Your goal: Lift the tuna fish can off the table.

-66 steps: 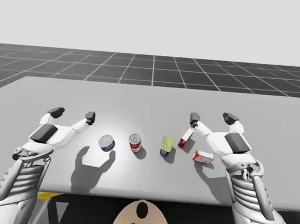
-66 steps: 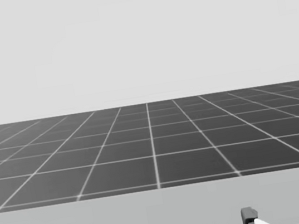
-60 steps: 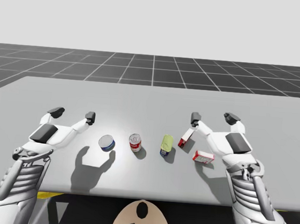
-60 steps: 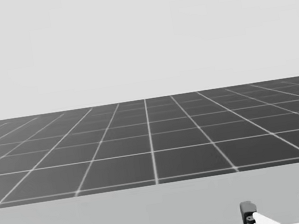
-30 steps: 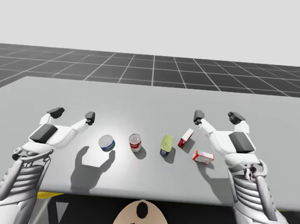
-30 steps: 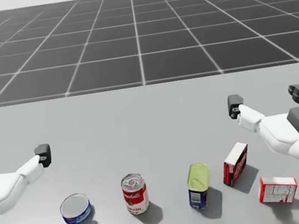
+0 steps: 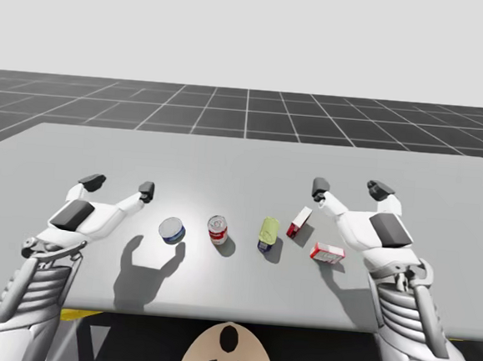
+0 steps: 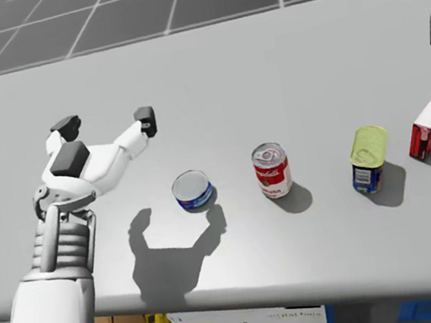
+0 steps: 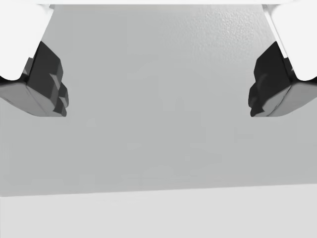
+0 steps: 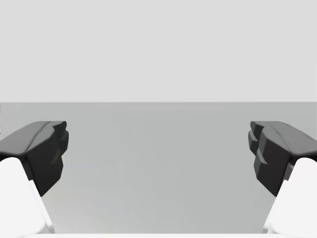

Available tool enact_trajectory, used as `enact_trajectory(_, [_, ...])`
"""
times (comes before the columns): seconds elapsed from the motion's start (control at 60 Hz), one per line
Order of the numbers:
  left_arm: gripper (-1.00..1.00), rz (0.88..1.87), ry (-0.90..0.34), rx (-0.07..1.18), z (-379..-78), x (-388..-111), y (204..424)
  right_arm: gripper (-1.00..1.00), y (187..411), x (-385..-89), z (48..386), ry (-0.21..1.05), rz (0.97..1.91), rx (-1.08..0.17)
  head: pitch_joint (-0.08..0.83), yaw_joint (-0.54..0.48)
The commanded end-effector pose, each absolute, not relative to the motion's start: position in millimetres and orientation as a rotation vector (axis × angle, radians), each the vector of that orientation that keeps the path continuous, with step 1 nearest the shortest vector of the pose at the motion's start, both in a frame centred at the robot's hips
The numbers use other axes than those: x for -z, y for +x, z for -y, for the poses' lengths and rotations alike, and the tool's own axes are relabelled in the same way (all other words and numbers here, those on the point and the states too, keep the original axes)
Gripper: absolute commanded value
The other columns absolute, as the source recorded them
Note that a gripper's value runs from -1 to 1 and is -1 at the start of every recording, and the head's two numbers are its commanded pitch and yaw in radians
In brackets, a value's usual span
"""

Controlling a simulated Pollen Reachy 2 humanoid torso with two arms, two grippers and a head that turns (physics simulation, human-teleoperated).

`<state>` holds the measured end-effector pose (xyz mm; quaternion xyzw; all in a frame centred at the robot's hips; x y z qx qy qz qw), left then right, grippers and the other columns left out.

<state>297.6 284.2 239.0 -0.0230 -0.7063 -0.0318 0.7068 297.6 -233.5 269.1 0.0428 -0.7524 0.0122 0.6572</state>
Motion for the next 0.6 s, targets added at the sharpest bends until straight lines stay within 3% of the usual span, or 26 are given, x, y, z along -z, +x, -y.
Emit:
enact_trajectory(0.017, [-1.0,1.561,-0.052,0.078,-283,-238,298,-1.0,297,-267,231,0.109,1.694,-0.032,0.692,0.29])
enact_trajectory(0.233, [-1.0,1.547,-0.078,0.085,-281,-238,298,-1.0,298,-266,230,0.107,1.691,-0.04,0.716,0.33])
enact_trajectory(0.35, [-1.0,1.525,-0.165,0.109,-278,-248,294,-1.0,299,-264,230,0.101,1.687,-0.038,0.706,0.33])
enact_trajectory(0.483, [-1.0,1.489,-0.184,0.298,-271,-271,266,-1.0,299,-264,231,0.097,1.685,-0.034,0.701,0.32])
enact_trajectory(0.6, [-1.0,1.402,-0.232,0.436,-271,-265,245,-1.0,299,-264,232,0.096,1.687,-0.037,0.699,0.33])
